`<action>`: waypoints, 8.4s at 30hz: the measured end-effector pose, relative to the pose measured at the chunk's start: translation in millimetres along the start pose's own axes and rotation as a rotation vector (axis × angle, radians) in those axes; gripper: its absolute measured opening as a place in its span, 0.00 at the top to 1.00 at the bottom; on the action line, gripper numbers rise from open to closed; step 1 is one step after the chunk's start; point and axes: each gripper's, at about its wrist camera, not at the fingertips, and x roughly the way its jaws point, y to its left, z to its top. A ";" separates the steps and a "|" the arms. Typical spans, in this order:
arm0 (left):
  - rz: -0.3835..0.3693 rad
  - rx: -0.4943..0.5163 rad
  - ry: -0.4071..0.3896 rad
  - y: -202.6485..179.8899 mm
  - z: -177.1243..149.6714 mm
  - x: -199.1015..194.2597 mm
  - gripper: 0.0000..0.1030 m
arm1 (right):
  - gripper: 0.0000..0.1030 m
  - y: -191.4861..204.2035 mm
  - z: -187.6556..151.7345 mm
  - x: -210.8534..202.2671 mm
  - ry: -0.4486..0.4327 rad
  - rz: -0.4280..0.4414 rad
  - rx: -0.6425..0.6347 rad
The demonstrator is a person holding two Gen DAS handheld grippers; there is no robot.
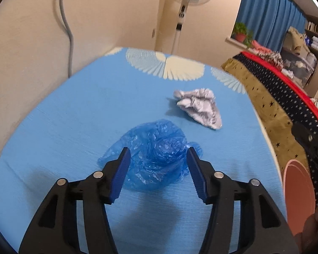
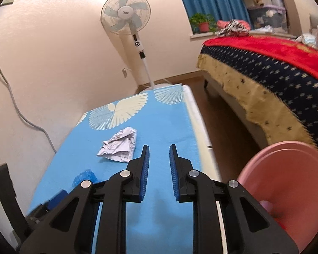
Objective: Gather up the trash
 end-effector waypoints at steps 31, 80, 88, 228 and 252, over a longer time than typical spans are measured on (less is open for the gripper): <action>0.034 -0.094 0.018 25.5 2.0 4.0 0.98 | 1.00 37.5 -11.0 86.7 0.228 0.049 -0.072; -0.245 0.182 -0.149 -76.4 -34.5 -142.2 0.98 | 1.00 -19.4 -11.1 -203.7 -0.039 -0.213 -0.220; -0.259 0.196 -0.148 -84.8 -37.8 -144.1 0.98 | 1.00 -30.1 -5.6 -209.5 -0.049 -0.244 -0.208; -0.050 0.179 -0.191 -7.7 -76.2 -212.6 0.08 | 0.05 11.6 -83.5 -218.6 -0.036 -0.391 -0.185; -0.048 0.181 -0.176 -10.5 -78.7 -209.2 0.07 | 0.05 10.3 -83.6 -219.1 -0.040 -0.395 -0.192</action>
